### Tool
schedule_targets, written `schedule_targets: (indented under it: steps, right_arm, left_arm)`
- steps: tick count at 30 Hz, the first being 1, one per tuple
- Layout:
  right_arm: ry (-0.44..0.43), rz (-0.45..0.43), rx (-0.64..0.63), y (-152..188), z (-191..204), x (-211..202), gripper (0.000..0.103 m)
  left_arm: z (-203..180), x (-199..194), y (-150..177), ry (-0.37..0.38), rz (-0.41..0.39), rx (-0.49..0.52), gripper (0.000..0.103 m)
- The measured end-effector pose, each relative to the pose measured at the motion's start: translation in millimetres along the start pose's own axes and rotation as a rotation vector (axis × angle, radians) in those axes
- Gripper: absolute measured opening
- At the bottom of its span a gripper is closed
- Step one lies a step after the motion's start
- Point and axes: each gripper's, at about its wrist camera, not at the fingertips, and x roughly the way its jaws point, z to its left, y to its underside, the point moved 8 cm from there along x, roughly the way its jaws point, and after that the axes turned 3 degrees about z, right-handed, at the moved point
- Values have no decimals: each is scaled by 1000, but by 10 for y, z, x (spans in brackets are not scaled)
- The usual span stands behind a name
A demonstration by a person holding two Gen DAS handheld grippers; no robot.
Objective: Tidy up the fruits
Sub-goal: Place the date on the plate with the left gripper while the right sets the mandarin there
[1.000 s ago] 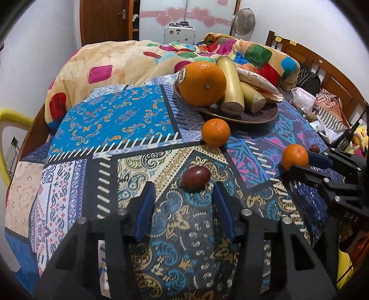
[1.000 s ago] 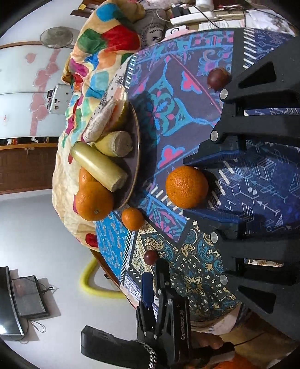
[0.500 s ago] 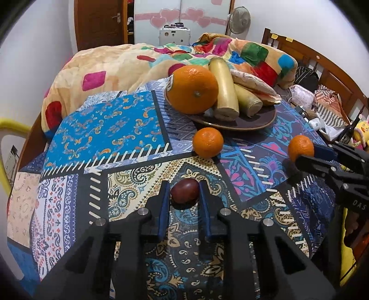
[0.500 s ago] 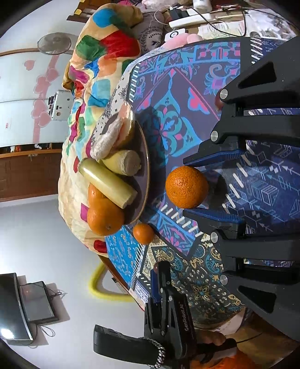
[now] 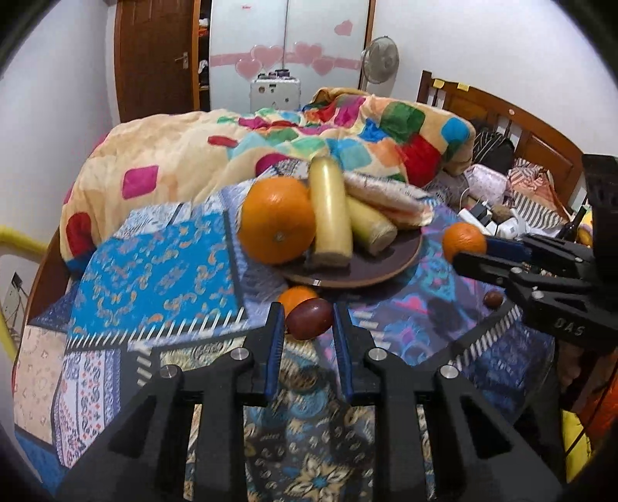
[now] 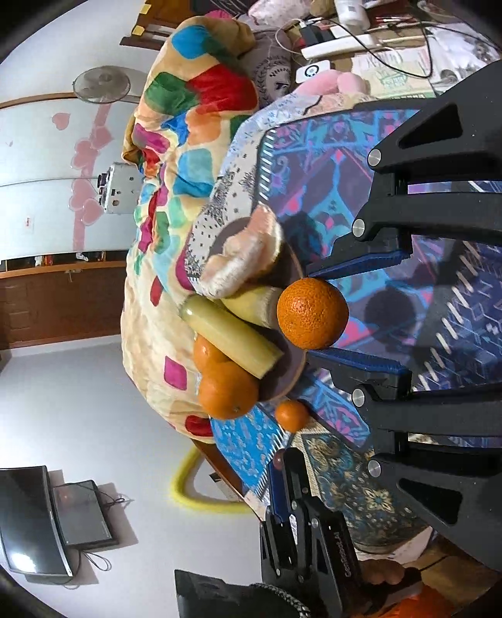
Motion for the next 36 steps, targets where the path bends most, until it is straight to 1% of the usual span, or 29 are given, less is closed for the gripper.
schedule_targets:
  steps: [6, 10, 16, 19, 24, 29, 32, 35, 36]
  right_arm:
    - [23, 7, -10, -104, -83, 115, 34]
    - [22, 36, 1, -149, -167, 262, 34]
    - [28, 73, 14, -157, -281, 421, 34]
    - [40, 74, -3, -176, -273, 440, 34]
    - [49, 85, -27, -151, -248, 495, 34]
    - [39, 90, -27, -145, -242, 489, 35]
    - [46, 93, -31, -140, -232, 486, 35]
    - [44, 99, -33, -131, -216, 476, 37]
    - [40, 102, -30, -123, -210, 467, 39]
  left_arm:
    - [-94, 101, -179, 3, -17, 26, 25]
    - [-99, 235, -252, -14, -3, 43, 25]
    - [-50, 369, -274, -13, 10, 37, 25]
    - [-39, 436, -273, -8, 18, 30, 25]
    - [-18, 532, -248, -25, 35, 27, 25]
    - [-21, 551, -235, -20, 41, 21, 25]
    - [-40, 577, -209, -24, 59, 29, 27]
    - [-46, 566, -193, -24, 63, 28, 34]
    - [-42, 551, -190, -30, 60, 28, 39]
